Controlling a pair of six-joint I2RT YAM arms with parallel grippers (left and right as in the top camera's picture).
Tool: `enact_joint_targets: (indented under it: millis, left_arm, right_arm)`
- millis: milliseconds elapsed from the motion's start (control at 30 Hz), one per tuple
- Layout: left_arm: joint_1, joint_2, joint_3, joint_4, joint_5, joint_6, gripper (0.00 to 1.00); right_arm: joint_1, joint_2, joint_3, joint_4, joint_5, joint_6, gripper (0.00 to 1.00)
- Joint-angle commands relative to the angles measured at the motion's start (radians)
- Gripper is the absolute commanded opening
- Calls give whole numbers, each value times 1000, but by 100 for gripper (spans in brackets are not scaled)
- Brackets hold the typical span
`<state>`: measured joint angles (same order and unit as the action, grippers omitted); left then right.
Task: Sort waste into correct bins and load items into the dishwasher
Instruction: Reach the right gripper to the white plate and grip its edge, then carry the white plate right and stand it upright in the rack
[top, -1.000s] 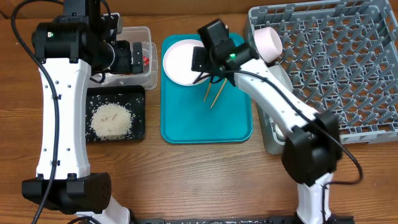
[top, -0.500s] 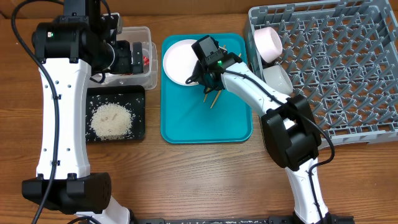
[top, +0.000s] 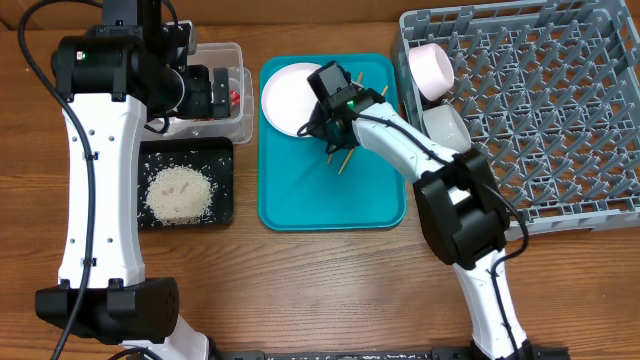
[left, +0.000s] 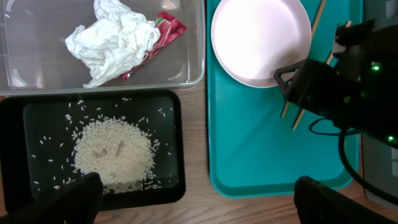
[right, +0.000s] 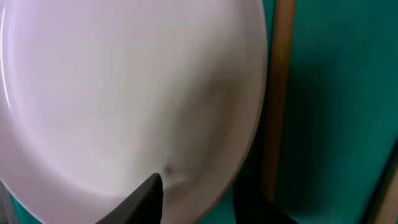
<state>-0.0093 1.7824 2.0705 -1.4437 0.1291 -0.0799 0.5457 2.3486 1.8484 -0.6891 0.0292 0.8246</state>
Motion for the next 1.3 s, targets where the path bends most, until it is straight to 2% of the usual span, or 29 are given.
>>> enact_joint_targets:
  millis: [0,133,167,333,500,733,867,1000,1133,1267]
  left_arm:
    - [3,-21,19,4,-6,-10,100]
    - [3,-21,19,4,-6,-10,100]
    - [3,-21,19,4,-6,-10,100]
    - [3,-21,19,4,-6,-10,100]
    - [3,-21,19,4,-6,-10,100]
    - [3,-21,19,4,-6,-10,100]
    - [3,-21,19,4,-6,-10,100]
    - [3,-21,19,4,-6,-10,100]
    - [3,-21,19,4,-6,-10,100]
    - [3,-21,19,4,-6,-10,100]
  right_arm:
    - [5,33,3,5,-9,23,28]
    - [5,33,3,8,-9,23,6]
    - [4,33,3,6,-10,23,4]
    - [-14,16,21,-9,-24,-12,4]
    - [-58,-72,98,-82,5,-167,4]
    - [-139,-291,216,-212,250,-356,4]
    - [-185,-437,229,-210,420,-450,4]
    - [-233,-541,229,-183,560,-684,4]
    - [-286,-549,224,-183,793,-875,4]
    - [-350,-526,173,-149,838,-1030,4]
